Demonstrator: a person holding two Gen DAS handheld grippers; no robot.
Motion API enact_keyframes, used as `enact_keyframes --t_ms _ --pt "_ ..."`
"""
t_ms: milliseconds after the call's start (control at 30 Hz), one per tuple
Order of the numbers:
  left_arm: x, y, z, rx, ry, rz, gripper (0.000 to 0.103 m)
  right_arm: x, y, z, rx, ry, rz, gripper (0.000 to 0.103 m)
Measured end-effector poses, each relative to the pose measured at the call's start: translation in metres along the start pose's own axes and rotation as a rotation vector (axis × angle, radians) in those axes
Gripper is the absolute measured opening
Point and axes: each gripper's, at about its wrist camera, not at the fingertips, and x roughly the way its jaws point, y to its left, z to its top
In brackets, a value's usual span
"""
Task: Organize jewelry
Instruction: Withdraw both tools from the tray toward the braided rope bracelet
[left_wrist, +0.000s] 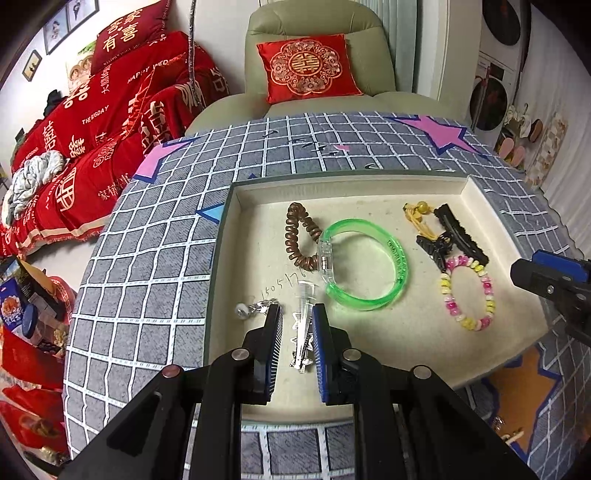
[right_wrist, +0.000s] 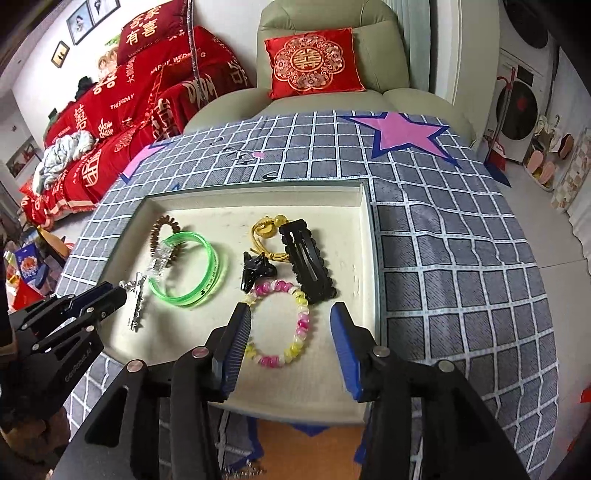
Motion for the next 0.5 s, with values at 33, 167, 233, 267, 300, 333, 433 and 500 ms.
enact_keyframes --t_ms 33,167,233,267,300,333,433,500 --pt "-0.003 0.001 -0.001 -0.003 -0.005 -0.002 0.025 -0.003 0.000 -0.001 0.002 -0.003 0.002 0.050" --pt "-0.017 0.005 -0.006 -0.026 -0.023 0.003 0.103 -0.020 0.002 -0.008 0.005 -0.020 0.014 0.052" --pt "-0.031 0.008 -0.011 -0.044 -0.077 0.012 0.103 -0.027 0.002 -0.012 0.007 -0.027 0.021 0.053" --pt "-0.034 0.008 -0.013 -0.045 -0.074 0.005 0.103 -0.030 0.003 -0.014 0.008 -0.029 0.025 0.055" --pt "-0.036 0.009 -0.013 -0.049 -0.072 0.000 0.103 -0.033 0.003 -0.016 0.009 -0.031 0.027 0.056" --pt "-0.040 0.010 -0.015 -0.052 -0.074 -0.006 0.103 -0.037 0.004 -0.019 0.009 -0.035 0.028 0.056" --pt "-0.052 0.010 -0.023 -0.045 -0.089 -0.008 0.103 -0.046 0.004 -0.026 0.012 -0.040 0.036 0.057" --pt "-0.060 0.010 -0.029 -0.036 -0.099 -0.012 0.103 -0.053 0.004 -0.032 0.013 -0.043 0.042 0.066"
